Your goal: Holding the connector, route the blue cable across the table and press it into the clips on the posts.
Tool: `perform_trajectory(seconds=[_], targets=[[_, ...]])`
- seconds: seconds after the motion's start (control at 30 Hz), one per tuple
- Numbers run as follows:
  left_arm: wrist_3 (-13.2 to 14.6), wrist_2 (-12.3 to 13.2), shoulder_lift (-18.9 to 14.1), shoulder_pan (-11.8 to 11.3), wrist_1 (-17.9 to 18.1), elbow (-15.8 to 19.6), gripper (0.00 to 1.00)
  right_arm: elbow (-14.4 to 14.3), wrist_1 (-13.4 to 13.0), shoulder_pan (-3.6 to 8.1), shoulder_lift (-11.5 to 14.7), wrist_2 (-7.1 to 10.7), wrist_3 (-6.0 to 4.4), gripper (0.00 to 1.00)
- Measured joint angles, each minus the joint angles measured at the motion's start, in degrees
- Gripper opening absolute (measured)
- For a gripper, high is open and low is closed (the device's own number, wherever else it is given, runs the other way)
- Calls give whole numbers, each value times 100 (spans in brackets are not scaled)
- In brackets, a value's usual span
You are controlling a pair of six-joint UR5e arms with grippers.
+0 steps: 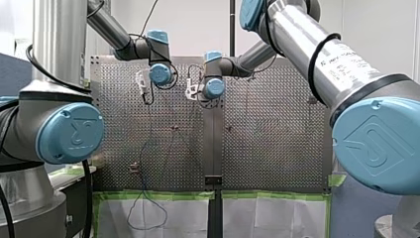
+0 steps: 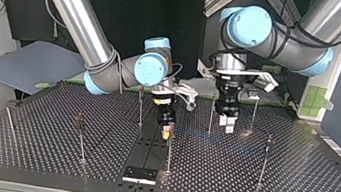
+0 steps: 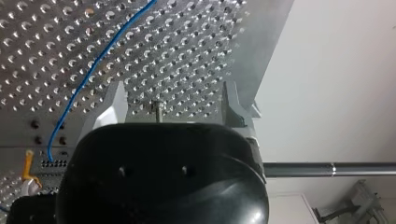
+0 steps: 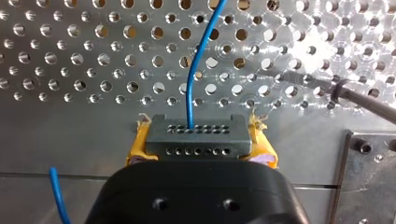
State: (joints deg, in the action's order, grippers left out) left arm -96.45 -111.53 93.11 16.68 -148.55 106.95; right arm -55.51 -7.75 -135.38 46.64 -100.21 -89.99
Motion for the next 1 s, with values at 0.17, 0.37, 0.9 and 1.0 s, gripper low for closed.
perform_trajectory(seconds=[0.17,0.37,0.9,1.0], targets=[[9,108,267,-123,11,-268,100,0,-5,16,0,-4,5,0],[19,215,562,-403,25,-562,100,0,-8,28,0,-5,6,0],[38,402,1207,-726,279,-857,100,0,-17,59,0,9,41,0],[34,412,1225,-717,295,-859,94,1,-17,61,0,10,47,0]])
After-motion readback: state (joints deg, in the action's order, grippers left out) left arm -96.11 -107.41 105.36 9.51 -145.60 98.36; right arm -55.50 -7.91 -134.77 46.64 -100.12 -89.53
